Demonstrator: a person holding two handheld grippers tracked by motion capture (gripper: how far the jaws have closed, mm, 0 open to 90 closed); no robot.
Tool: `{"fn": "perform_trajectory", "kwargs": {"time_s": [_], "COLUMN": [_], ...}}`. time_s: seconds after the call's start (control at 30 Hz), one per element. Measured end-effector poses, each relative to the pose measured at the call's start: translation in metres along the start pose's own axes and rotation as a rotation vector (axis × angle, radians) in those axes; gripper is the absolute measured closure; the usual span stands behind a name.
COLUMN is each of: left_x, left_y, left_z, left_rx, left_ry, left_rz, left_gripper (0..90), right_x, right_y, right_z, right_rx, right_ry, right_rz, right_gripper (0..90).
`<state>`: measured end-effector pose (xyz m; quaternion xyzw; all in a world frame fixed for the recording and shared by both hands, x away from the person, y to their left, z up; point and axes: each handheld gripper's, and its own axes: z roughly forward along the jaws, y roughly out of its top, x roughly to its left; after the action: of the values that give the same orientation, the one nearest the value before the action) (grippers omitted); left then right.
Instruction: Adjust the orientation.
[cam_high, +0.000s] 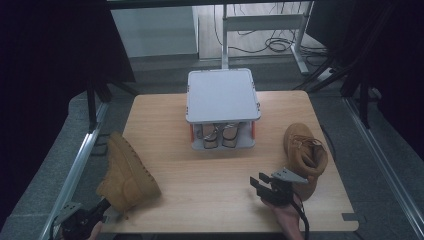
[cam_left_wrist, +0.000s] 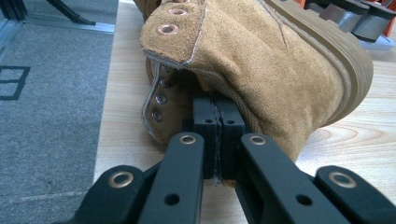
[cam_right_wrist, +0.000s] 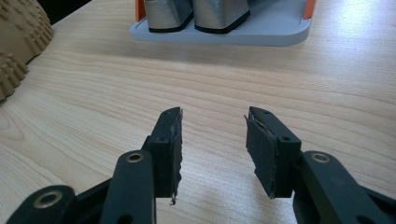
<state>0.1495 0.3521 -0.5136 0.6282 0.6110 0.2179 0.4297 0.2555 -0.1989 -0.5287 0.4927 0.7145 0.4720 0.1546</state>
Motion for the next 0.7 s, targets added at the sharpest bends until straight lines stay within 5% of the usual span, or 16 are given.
{"fn": "perform_trajectory", "kwargs": {"time_s": [0.7], "left_x": [-0.011], "left_y": [0.018], "left_z": [0.003], "left_rx": [-0.007], "left_ry": [-0.028], "left_rz": [0.038], "left_gripper": [89.2], "right_x": [0.000], "right_y": [0.000], "right_z": [-0.001], "right_rx": [-0.005], "right_ry": [-0.011], "right_rz": [-0.006], "right_gripper": [55.2]}}
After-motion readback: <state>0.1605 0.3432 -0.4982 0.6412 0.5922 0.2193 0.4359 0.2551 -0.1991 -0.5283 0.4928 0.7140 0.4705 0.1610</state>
